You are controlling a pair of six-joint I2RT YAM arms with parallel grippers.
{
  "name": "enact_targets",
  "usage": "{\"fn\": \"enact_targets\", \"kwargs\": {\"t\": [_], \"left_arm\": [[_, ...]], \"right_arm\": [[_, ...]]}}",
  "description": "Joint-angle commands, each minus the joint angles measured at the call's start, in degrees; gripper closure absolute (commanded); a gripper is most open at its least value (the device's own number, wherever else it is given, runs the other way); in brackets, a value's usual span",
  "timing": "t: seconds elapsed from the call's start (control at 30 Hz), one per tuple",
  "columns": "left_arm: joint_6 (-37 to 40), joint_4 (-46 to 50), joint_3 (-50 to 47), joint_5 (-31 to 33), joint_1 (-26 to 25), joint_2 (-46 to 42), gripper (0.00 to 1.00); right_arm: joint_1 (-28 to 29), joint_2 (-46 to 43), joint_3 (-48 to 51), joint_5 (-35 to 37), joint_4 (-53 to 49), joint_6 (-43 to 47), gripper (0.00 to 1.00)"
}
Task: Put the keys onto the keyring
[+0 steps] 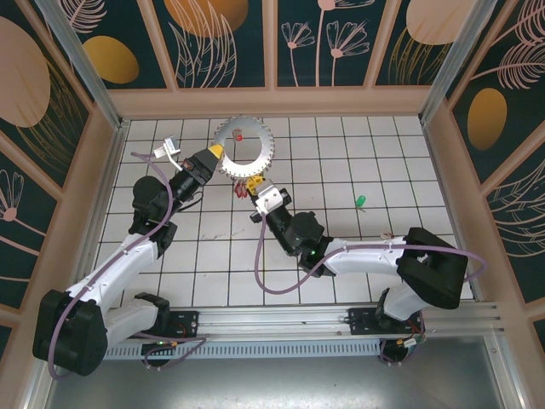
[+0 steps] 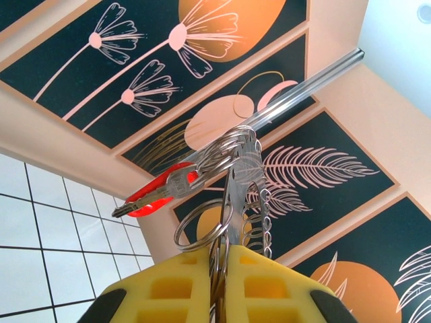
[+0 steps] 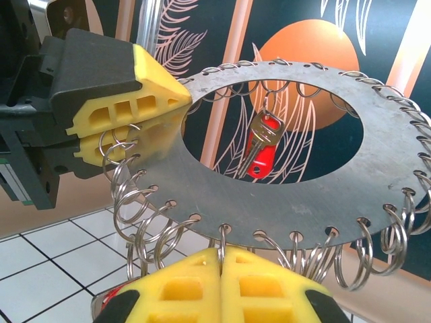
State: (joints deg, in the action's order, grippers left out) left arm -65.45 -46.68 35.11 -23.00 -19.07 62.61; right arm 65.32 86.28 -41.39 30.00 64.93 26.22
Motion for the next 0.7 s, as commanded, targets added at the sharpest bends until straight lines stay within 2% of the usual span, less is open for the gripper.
{"fn": "enact_targets", "kwargs": {"t": [0.0, 0.17, 0.33, 0.4, 0.63, 0.67], "left_arm": [[-1.68, 0.06, -0.09, 0.62, -0.27, -1.7, 1.0], [-3.35, 10.16, 1.16, 3.72, -0.27, -1.0, 1.0], [-7.23, 14.31, 0.23, 3.6, -0.35, 1.31, 0.96], [-8.58, 15.77, 0.13, 2.54, -0.33, 3.01, 0.93], [-11.52, 16.88, -0.13, -3.25, -0.81, 9.4, 0.91], [-11.63, 16.97, -0.12, -3.72, -1.12, 10.16, 0.86]], "right_arm": [[-0.71, -2.22, -0.27, -1.37, -1.59, -2.53, 1.0], [-1.86, -4.94, 0.08, -4.31, -9.17, -7.06, 1.0], [-4.43, -7.24, 1.28, -7.77, -15.4, -13.06, 1.0], [-5.69, -7.95, 1.87, -9.53, -17.59, -15.48, 1.0], [-9.78, -10.03, 4.0, -16.04, -22.26, -21.35, 1.0], [-10.26, -10.16, 4.27, -16.9, -22.7, -21.8, 1.0]]}}
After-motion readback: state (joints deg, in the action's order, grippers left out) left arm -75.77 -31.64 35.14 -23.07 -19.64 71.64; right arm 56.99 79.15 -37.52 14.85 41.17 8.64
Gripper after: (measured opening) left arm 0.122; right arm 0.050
